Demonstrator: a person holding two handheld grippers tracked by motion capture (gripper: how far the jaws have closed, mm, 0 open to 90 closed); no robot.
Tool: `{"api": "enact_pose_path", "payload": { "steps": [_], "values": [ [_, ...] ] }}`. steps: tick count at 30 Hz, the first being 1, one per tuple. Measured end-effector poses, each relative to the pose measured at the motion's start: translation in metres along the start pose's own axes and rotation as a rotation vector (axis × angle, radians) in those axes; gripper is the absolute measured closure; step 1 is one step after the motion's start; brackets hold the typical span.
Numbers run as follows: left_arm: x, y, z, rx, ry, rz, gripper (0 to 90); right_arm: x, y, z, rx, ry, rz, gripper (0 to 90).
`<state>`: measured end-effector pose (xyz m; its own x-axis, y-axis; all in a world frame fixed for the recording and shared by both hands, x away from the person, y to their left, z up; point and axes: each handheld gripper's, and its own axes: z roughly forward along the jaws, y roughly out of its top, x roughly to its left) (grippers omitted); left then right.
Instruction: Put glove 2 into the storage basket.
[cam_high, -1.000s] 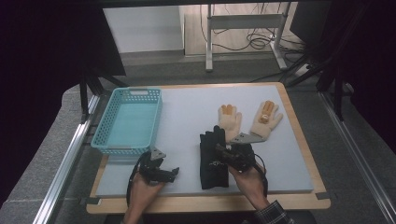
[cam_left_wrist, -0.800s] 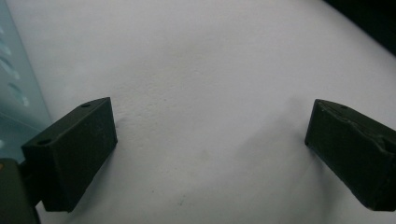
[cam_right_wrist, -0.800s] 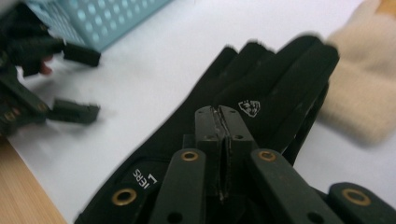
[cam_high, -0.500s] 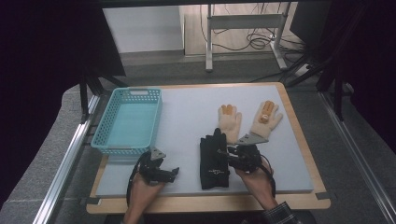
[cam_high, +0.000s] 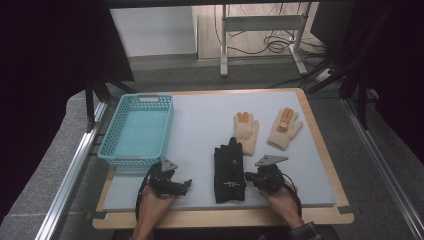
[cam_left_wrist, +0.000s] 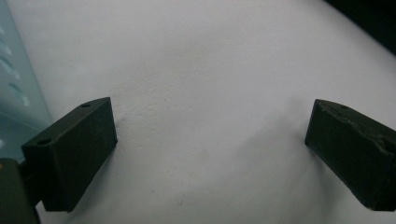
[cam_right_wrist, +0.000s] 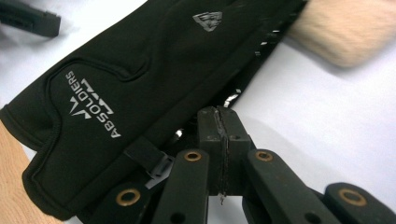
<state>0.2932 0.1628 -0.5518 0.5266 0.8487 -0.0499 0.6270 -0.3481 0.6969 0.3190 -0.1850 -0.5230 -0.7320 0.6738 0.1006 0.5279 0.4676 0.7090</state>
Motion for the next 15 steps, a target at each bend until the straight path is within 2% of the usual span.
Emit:
{"api": "enact_pose_path", "payload": {
  "steps": [3, 9, 15],
  "values": [
    [0.0, 0.0, 0.0, 0.0, 0.0, 0.0, 2.3, 0.004, 0.001, 0.007, 0.012, -0.002, -0.016, 87.9],
    [0.0, 0.0, 0.0, 0.0, 0.001, -0.001, 2.5, 0.011, 0.003, 0.014, 0.007, 0.022, -0.015, 87.8],
    [0.002, -0.003, -0.004, 0.004, 0.014, -0.002, 2.2, 0.024, 0.009, 0.025, 0.003, 0.057, -0.039, 87.6]
  ]
}}
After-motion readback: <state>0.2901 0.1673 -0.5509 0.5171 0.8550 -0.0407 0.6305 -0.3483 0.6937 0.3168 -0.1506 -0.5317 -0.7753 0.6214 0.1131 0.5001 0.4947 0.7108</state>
